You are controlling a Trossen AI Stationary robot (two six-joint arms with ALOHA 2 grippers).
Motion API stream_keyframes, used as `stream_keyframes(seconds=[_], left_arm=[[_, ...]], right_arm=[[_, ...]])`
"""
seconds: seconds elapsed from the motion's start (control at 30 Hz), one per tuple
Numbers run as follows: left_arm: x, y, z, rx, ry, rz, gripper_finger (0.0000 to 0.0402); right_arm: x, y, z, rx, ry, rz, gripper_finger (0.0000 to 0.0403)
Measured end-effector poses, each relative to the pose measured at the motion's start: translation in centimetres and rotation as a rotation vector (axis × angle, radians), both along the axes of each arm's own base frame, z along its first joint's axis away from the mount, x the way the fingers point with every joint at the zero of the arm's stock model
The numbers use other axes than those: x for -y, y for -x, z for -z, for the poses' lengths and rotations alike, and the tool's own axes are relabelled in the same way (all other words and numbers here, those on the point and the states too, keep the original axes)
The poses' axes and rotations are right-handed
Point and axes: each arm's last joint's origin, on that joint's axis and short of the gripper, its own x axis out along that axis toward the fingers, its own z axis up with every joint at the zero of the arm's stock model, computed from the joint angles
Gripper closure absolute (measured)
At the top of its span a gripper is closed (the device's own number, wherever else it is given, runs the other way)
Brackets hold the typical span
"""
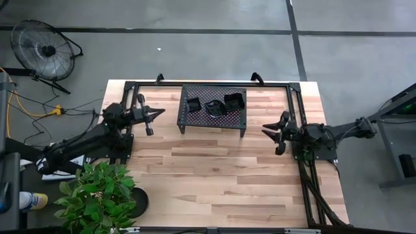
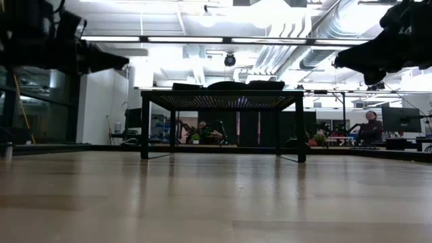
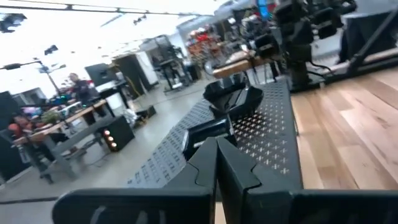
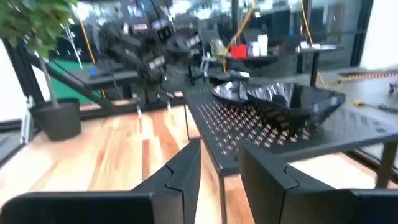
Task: Pick & Place Mini shaped plates
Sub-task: Return to Home Position
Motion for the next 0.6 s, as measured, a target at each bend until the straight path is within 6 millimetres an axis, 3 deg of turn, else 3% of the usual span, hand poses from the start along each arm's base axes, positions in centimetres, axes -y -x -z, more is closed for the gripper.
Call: stream_keyframes(seconds=[0.23, 0.6], left_arm=[[0.3, 0.5, 2.0, 0.01, 0.024, -0.024, 0.0401], [0.3, 0.4, 2.3, -0.052, -0.089, 0.005, 0.0401]], right_arm=[[0.0, -0.3, 0.6, 0.072, 0.019, -0.065, 0.03], [1.9, -0.5, 1.5, -0.018, 0.019, -0.09, 0.03]])
